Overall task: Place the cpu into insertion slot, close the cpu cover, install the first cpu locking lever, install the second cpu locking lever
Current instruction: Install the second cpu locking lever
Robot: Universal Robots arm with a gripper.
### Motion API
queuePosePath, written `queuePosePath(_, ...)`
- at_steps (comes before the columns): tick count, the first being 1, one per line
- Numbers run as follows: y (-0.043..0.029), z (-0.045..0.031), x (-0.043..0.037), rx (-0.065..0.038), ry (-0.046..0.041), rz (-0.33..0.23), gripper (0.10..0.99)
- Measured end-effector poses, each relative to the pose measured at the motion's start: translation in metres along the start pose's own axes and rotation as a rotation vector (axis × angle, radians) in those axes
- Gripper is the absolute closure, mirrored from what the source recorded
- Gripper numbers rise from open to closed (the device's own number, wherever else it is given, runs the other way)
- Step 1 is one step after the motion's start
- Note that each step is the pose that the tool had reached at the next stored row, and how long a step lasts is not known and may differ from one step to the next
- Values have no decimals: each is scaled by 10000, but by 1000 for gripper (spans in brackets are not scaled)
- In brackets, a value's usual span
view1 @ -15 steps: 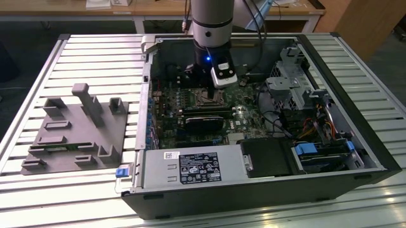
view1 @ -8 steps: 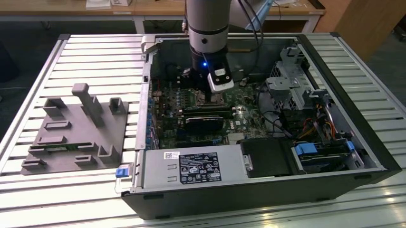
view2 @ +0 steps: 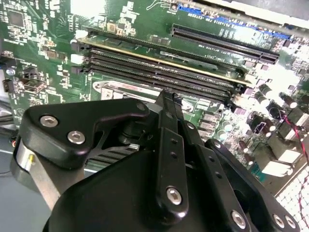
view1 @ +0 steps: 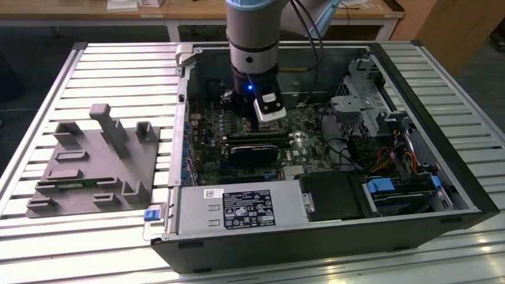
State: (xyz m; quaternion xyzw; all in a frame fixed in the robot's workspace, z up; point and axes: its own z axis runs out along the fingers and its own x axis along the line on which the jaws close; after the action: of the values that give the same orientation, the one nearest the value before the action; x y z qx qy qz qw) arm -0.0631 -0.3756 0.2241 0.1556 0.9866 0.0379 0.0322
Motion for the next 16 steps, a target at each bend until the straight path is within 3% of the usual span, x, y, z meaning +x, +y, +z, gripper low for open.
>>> queuePosePath(7, -73, 55, 62, -405, 136, -76, 980)
queuePosePath(16, -197, 150, 154, -696, 237, -165, 980)
